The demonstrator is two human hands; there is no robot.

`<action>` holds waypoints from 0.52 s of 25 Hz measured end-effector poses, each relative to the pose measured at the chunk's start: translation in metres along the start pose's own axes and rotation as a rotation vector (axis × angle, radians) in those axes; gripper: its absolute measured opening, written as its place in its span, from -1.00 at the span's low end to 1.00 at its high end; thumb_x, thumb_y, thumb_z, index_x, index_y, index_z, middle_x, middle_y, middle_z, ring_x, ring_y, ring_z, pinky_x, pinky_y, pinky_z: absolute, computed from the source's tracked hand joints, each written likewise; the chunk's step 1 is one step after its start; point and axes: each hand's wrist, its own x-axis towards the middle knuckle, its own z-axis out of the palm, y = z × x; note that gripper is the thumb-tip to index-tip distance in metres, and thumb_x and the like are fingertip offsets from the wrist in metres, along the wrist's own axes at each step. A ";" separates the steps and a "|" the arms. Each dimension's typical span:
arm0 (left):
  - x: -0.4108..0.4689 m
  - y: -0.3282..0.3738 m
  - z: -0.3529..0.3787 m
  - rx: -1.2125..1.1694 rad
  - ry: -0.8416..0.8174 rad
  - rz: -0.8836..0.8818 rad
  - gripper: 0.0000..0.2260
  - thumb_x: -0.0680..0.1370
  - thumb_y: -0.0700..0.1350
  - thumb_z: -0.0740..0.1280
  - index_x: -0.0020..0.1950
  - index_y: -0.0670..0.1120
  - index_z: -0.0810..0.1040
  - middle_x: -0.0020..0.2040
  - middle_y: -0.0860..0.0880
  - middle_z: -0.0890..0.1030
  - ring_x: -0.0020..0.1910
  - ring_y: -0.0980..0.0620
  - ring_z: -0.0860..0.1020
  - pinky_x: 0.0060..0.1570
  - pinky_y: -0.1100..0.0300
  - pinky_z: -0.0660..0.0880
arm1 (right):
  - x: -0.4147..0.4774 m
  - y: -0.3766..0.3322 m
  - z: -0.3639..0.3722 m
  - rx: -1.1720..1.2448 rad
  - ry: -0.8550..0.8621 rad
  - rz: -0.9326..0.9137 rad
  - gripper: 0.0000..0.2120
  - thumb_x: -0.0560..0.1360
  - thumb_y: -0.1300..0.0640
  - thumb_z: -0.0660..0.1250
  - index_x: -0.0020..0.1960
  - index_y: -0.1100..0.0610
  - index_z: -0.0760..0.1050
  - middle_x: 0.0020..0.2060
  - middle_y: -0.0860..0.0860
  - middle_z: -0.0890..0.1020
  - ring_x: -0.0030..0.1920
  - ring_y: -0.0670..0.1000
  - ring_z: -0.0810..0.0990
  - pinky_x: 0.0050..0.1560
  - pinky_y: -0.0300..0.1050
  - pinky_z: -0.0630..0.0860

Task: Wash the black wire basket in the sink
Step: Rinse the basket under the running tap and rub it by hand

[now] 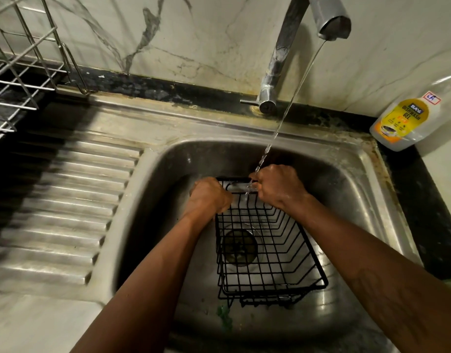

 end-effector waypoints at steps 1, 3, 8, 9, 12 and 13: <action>0.000 -0.001 0.000 -0.009 0.007 0.001 -0.81 0.46 -0.23 0.33 0.04 -0.24 0.60 0.00 -0.16 0.64 -0.02 -0.09 0.65 -0.06 0.17 0.61 | 0.001 0.004 0.003 0.120 -0.066 0.086 -0.76 0.57 0.05 0.39 0.22 -0.01 0.62 0.06 0.01 0.67 0.00 0.03 0.64 0.05 -0.12 0.56; -0.001 -0.001 0.000 -0.013 0.020 -0.001 -0.78 0.46 -0.21 0.34 0.08 -0.24 0.59 0.03 -0.18 0.64 -0.01 -0.09 0.66 -0.05 0.17 0.62 | 0.003 0.010 0.006 0.349 -0.139 0.212 -0.68 0.54 0.16 0.42 0.28 0.00 0.60 0.16 0.03 0.60 0.04 0.02 0.62 0.12 -0.07 0.60; -0.001 -0.003 -0.001 -0.014 -0.031 0.001 -0.84 0.50 -0.21 0.34 0.06 -0.21 0.58 -0.07 -0.13 0.61 -0.13 -0.03 0.62 -0.10 0.17 0.62 | 0.001 0.000 0.005 0.190 -0.078 0.171 -0.74 0.52 0.09 0.47 0.20 0.06 0.61 0.03 0.04 0.59 0.05 0.07 0.59 0.03 -0.08 0.55; -0.001 -0.003 0.000 -0.022 -0.032 -0.006 -0.87 0.50 -0.20 0.35 0.02 -0.19 0.57 -0.08 -0.12 0.60 -0.16 -0.02 0.60 -0.16 0.18 0.59 | 0.000 -0.004 0.002 0.119 -0.065 0.162 -0.72 0.51 0.00 0.49 0.18 0.07 0.60 0.01 0.06 0.60 0.06 0.09 0.60 0.04 -0.04 0.56; -0.004 -0.001 0.000 -0.009 -0.024 0.007 -0.86 0.51 -0.14 0.36 -0.05 -0.21 0.55 -0.08 -0.12 0.58 -0.15 -0.04 0.60 -0.20 0.19 0.57 | 0.003 -0.023 0.007 0.035 -0.028 0.110 -0.61 0.50 -0.19 0.42 0.16 0.07 0.60 -0.01 0.09 0.64 0.06 0.13 0.62 0.08 0.01 0.57; -0.003 -0.002 0.001 0.002 -0.021 0.020 -0.80 0.53 -0.10 0.35 0.02 -0.23 0.55 -0.04 -0.14 0.58 -0.06 -0.08 0.63 -0.10 0.16 0.60 | 0.004 -0.033 0.010 0.020 -0.017 0.087 -0.61 0.52 -0.21 0.38 0.19 0.04 0.60 0.01 0.10 0.65 0.06 0.15 0.62 0.08 0.01 0.56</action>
